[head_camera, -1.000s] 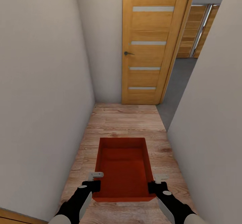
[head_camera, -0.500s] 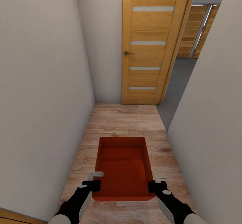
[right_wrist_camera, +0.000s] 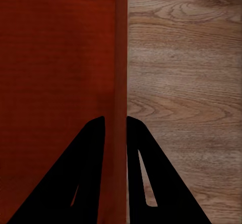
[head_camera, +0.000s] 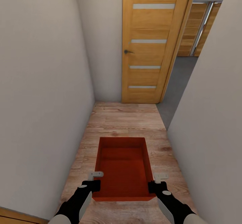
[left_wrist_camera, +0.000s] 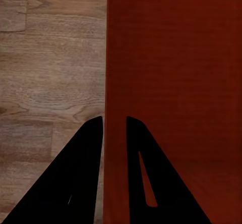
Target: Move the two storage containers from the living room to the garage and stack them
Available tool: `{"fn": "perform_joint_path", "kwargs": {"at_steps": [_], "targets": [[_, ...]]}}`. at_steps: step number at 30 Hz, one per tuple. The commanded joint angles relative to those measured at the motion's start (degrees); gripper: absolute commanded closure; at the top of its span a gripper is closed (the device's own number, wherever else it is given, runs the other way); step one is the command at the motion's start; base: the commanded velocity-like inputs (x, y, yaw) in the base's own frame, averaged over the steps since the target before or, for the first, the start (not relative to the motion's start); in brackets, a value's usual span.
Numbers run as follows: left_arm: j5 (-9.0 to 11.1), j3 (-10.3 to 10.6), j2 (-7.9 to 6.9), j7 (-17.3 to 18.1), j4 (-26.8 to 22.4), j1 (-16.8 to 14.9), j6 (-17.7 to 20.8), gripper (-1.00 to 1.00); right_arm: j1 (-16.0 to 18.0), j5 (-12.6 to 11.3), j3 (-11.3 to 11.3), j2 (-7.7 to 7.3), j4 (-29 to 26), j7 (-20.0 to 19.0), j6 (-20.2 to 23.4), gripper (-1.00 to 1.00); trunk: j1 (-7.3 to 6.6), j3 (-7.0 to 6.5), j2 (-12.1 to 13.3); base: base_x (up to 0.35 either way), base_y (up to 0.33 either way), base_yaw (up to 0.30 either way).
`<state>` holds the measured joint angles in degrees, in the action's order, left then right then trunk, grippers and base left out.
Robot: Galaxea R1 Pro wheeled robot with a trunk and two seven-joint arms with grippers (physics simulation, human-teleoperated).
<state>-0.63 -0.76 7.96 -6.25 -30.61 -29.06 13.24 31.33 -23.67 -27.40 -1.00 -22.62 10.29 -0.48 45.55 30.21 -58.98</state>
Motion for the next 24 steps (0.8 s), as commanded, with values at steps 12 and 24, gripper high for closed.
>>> {"fn": "perform_joint_path", "kwargs": {"at_steps": [12,24], "targets": [[-0.78,-0.47,0.01,-0.41,-0.31,-0.03,0.39,1.00,0.04,-0.76,0.42,-1.89,0.21,0.34,0.32,1.00,0.00,0.82,-0.04,0.000,0.000,0.000],[-0.78,-0.47,-0.03,-0.43,-0.30,-0.03,0.39,1.00,0.04,-0.68,0.42,-1.90,0.21,0.37,0.39,1.00,0.00,0.85,-0.04,0.000,0.000,0.000]]}}
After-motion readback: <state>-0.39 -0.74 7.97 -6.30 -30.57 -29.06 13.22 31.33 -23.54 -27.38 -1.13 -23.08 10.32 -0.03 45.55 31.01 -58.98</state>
